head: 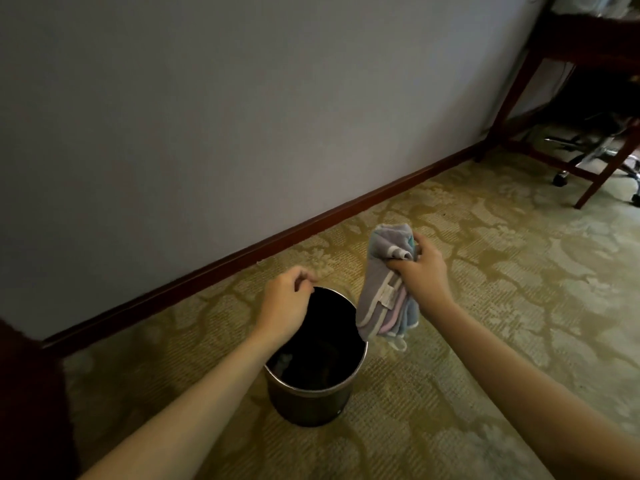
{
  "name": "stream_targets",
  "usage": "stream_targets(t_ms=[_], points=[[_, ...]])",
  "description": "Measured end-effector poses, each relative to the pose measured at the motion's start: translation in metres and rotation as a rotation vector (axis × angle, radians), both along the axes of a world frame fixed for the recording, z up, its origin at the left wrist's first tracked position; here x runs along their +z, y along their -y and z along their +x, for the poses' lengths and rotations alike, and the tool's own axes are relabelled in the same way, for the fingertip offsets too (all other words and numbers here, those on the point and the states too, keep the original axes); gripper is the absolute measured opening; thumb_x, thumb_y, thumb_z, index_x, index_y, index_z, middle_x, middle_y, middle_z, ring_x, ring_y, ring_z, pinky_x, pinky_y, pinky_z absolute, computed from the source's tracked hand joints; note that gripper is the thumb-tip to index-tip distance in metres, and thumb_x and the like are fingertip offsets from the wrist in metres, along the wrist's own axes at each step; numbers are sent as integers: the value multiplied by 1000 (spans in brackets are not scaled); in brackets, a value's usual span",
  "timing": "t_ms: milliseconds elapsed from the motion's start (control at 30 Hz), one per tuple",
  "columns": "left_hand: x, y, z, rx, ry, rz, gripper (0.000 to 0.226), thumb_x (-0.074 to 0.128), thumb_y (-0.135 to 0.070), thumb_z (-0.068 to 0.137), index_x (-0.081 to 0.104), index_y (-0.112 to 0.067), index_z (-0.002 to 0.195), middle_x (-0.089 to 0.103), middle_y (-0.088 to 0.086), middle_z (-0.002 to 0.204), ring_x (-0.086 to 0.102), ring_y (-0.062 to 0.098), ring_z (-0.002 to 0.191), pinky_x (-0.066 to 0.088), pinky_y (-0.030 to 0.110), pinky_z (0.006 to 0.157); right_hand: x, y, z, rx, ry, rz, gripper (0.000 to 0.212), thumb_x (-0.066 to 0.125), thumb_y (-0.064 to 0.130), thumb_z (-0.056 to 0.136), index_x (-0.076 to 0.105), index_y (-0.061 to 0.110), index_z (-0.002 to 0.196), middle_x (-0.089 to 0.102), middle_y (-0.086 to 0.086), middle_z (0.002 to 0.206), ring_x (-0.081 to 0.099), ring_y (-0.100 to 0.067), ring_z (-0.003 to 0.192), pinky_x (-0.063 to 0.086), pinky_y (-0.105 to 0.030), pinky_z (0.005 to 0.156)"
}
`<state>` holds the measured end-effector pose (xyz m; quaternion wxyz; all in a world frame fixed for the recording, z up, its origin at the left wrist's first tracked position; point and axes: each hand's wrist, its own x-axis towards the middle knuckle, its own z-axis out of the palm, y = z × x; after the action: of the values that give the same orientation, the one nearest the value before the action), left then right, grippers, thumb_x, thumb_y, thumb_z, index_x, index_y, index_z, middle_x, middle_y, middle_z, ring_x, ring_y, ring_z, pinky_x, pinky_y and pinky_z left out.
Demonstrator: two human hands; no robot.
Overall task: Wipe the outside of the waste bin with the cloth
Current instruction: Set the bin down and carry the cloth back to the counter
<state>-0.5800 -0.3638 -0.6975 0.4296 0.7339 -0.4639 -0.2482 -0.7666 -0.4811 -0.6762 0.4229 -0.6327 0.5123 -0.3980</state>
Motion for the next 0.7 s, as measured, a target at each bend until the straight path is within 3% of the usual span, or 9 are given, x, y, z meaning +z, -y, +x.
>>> stream_targets(t_ms=[167,333,433,533,633,700], points=[[154,-30,47,64,-31,3,22,47,-16,94,62,-29,84,65,-4,78,58,20,64,40,18,52,154,-5,48,89,206,151,37,65,0,77,60,23,106,67,0,103,65,-18,96,50,-29,73],[344,-47,91,86,-87,-8,23,44,-12,96,62,-19,83,65,3,83,61,24,81,48,41,78,338,-27,78,162,399,222,36,73,0,75,62,19,104,71,-7,104,70,-23,94,55,-38,77],[455,-61,98,84,-81,-19,22,45,-16,96,61,-20,81,64,2,83,59,19,80,46,35,77,444,-45,85,225,444,215,41,74,-2,74,61,20,107,72,-6,104,71,-21,92,56,-36,74],[543,-76,94,62,-8,-20,18,48,-26,95,63,-16,92,61,4,95,56,16,85,41,29,75,530,-59,93,326,445,183,44,71,-5,76,58,21,108,69,-3,100,72,-12,79,56,-28,61],[602,-94,96,16,-26,-54,22,49,-30,94,58,-14,107,55,5,109,55,9,93,41,12,75,586,-73,107,411,448,202,47,69,-6,77,52,24,108,66,-1,96,72,-9,69,56,-28,54],[623,-109,105,2,-96,-34,34,51,-36,93,50,-15,119,50,7,122,54,13,104,43,18,85,607,-83,119,447,465,216,44,67,-7,78,51,25,104,65,-3,93,71,-10,65,56,-29,52]])
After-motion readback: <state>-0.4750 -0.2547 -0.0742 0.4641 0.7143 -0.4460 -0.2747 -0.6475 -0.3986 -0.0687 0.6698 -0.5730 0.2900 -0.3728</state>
